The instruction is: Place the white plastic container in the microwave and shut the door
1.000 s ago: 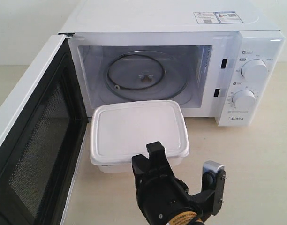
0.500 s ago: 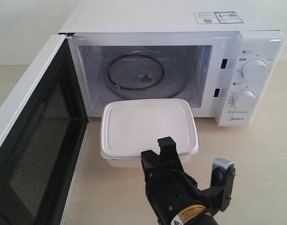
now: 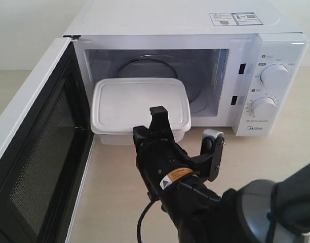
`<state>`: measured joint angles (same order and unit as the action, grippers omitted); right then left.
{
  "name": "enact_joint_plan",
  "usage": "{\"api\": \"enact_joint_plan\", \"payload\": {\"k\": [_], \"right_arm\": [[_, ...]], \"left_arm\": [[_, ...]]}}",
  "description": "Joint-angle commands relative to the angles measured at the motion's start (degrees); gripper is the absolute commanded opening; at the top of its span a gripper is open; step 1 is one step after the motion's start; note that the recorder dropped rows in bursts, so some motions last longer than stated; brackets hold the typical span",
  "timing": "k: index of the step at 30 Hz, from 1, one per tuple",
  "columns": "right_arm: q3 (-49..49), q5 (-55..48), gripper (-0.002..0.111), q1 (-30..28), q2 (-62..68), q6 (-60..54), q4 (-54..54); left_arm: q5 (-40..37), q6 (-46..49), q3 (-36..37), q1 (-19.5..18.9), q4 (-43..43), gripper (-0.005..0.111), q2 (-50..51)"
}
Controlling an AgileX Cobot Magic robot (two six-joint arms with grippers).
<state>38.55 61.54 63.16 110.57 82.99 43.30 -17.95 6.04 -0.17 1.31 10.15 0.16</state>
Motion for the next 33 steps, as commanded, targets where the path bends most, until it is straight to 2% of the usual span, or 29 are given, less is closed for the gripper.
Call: {"api": "enact_joint_plan", "payload": {"k": [1, 15, 29, 33], "right_arm": [[2.8, -0.7, 0.0, -3.6, -0.8, -2.0, -3.8], [9.3, -9.3, 0.0, -14.4, -0.8, -6.0, -8.5], [14.2, -16.8, 0.0, -20.4, -0.7, -10.2, -11.3], [14.2, -18.1, 0.004, -20.5, -0.7, -10.1, -11.3]], "left_arm": [[-0.1, -0.4, 0.2, -0.1, -0.1, 0.004, -0.2], [-0.1, -0.4, 0.2, -0.1, -0.1, 0.004, -0.2], [-0.1, -0.4, 0.2, -0.1, -0.1, 0.004, -0.2], [-0.1, -0.4, 0.2, -0.1, -0.1, 0.004, -0.2]]}}
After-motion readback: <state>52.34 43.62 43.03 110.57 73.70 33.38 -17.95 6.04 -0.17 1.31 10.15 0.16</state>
